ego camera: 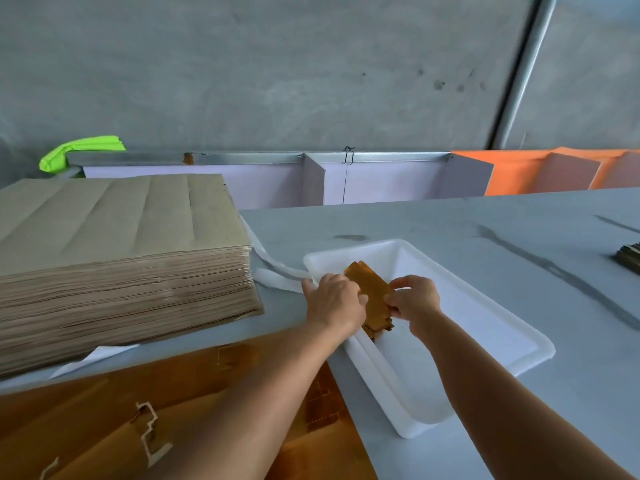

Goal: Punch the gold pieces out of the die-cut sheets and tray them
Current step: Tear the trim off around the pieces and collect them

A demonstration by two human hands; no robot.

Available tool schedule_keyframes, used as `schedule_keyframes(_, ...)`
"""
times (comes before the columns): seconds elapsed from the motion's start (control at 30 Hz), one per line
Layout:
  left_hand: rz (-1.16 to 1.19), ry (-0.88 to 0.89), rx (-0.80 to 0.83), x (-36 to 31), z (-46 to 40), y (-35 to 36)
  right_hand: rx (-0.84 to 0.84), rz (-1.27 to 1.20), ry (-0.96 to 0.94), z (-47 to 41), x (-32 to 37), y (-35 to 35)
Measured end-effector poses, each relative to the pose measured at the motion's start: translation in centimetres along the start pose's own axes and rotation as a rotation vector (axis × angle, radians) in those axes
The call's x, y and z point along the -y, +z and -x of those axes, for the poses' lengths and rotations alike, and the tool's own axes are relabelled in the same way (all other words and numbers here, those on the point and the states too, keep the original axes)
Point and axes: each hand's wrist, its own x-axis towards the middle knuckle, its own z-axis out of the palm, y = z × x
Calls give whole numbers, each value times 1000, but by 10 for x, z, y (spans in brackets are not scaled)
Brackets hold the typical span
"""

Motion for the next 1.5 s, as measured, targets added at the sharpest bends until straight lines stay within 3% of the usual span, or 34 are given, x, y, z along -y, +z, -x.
schedule_keyframes(0.23,-121,32,131,4,4,0,80,192,-60,6,-4,15)
schedule_keyframes(0.37,-65,48,121,6,7,0,84,476,-186,7,-5,19)
schedule_keyframes(0.53,268,196,-87,19,34,-4,77,778,-296,16,-2,16)
schedule_keyframes(0.63,333,161,-126,40,64,-19,-13,656,-363,36,15,10)
schedule_keyframes(0.73,292,106,3,64,100,-38,-118,502,-606,82,26,8)
schedule_keyframes(0.8,245,117,121,75,131,-52,-30,382,-759,125,19,9)
schedule_keyframes(0.83,210,126,199,79,149,-57,104,366,-773,147,11,9)
schedule_keyframes(0.93,114,130,406,85,199,-65,651,600,-650,199,-21,5)
schedule_keyframes(1.0,47,139,435,89,227,-71,829,707,-636,223,-37,0)
schedule_keyframes(1.13,82,134,442,91,280,-77,894,853,-535,261,-51,-5)
schedule_keyframes(1.2,9,188,516,82,303,-72,868,957,-523,273,-51,-3)
schedule_keyframes(1.27,-73,231,483,74,320,-66,878,987,-489,280,-48,-3)
schedule_keyframes(1.37,33,163,360,72,329,-69,938,805,-279,281,-42,-7)
schedule_keyframes(1.43,50,133,395,75,329,-77,1004,592,-113,279,-37,-14)
schedule_keyframes(1.5,122,83,425,79,326,-91,1014,484,-85,273,-34,-21)
